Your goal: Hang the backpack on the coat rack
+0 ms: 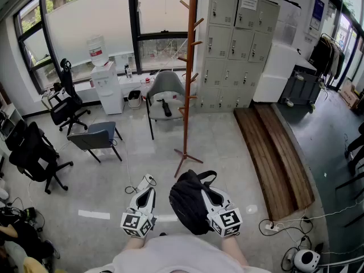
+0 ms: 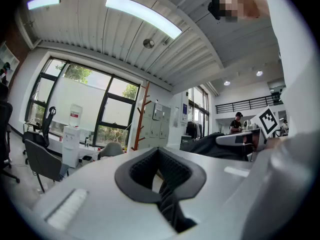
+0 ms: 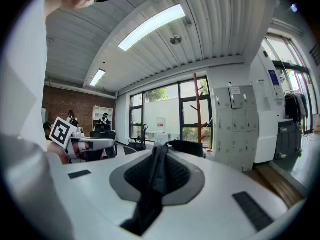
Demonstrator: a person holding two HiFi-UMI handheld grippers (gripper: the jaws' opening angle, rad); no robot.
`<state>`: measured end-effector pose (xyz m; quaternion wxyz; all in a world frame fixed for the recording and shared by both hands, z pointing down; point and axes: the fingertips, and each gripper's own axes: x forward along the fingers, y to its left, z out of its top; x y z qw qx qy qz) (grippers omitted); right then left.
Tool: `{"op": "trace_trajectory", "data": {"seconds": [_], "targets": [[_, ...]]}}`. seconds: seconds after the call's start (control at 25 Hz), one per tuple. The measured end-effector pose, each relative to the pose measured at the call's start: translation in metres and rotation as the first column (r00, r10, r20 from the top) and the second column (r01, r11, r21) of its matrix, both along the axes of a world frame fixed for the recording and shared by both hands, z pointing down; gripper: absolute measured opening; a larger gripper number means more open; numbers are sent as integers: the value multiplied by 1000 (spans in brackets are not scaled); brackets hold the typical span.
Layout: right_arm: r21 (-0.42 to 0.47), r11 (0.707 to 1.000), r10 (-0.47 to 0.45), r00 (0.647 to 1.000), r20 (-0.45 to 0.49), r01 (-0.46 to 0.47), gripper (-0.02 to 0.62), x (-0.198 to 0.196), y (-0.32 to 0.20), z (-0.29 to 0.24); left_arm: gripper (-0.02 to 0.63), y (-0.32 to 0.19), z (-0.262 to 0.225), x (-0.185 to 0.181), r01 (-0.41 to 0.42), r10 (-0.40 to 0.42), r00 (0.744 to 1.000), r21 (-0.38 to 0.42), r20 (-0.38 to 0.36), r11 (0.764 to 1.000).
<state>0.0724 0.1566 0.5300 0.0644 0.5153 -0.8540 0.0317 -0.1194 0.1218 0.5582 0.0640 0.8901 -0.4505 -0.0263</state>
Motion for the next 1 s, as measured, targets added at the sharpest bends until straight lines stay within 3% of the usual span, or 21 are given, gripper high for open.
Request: {"op": "trace_trajectory", "data": {"seconds": [0.56, 1.0], "targets": [[-15, 1000, -8, 1000, 5, 8, 40, 1, 1, 5, 9, -2, -2, 3, 1, -1, 1000, 1, 4, 1000], [20, 997, -69, 997, 41, 69, 40, 10, -2, -2, 9, -3, -10, 16, 32, -32, 999, 12, 2, 999]]}}
